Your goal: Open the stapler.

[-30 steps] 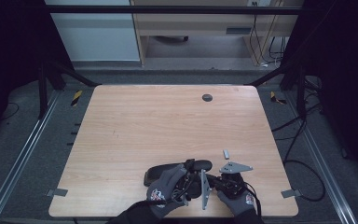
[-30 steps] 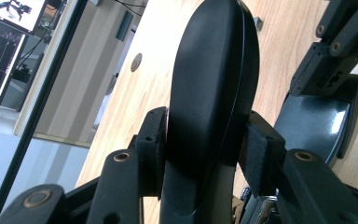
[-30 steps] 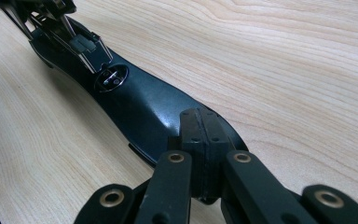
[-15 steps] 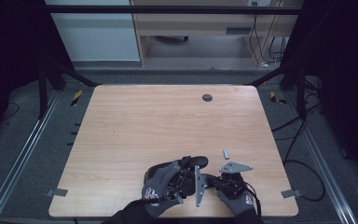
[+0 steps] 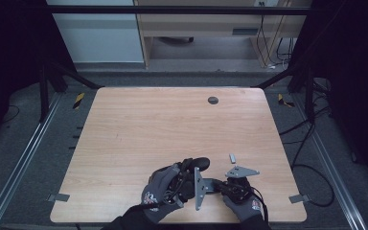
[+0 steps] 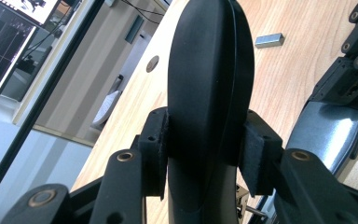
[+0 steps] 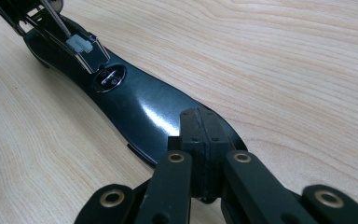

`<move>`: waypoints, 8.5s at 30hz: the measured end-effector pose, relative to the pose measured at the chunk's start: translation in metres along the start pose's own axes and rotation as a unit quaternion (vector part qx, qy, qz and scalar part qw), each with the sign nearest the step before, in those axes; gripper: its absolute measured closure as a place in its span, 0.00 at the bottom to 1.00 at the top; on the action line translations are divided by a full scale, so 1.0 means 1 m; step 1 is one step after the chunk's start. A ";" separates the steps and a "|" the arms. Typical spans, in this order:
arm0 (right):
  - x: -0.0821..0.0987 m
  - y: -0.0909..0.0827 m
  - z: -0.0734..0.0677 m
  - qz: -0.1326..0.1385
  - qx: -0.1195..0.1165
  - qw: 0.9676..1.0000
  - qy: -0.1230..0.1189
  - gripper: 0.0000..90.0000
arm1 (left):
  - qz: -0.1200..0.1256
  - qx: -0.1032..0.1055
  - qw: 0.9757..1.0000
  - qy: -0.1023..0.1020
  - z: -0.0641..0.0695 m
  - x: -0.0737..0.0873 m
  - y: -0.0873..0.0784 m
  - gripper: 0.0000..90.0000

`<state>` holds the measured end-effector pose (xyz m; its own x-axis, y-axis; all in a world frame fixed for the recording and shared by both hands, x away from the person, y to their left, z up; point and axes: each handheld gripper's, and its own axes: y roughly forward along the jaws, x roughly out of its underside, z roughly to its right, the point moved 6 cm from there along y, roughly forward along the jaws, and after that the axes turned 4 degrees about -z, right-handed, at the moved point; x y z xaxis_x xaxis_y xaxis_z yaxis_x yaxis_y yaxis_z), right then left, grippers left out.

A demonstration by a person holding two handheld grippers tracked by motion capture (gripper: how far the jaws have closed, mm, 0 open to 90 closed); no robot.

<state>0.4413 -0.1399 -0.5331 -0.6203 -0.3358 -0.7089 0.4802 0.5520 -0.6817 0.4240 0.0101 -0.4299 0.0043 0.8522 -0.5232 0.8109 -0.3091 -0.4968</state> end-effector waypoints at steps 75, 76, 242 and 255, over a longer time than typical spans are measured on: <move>0.000 0.000 0.000 -0.004 0.008 1.000 0.002 1.00 | 0.050 0.004 0.988 -0.147 -0.051 0.035 -0.037 0.65; 0.000 0.000 0.000 -0.003 0.008 1.000 0.001 1.00 | 0.050 0.005 0.987 -0.150 -0.051 0.035 -0.038 0.65; -0.003 0.001 -0.001 -0.013 0.037 0.999 -0.004 0.88 | 0.078 0.023 0.920 -0.382 -0.108 0.179 -0.074 0.48; -0.009 -0.006 0.002 0.002 0.045 0.999 0.008 0.66 | 0.071 0.033 0.924 -0.374 -0.106 0.179 -0.077 0.41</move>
<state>0.4449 -0.1420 -0.5233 -0.6275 -0.3212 -0.7092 0.5366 0.4816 -0.6929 0.4243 0.2306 -0.4119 -0.3176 0.2791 -0.9062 0.7951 -0.4423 -0.4149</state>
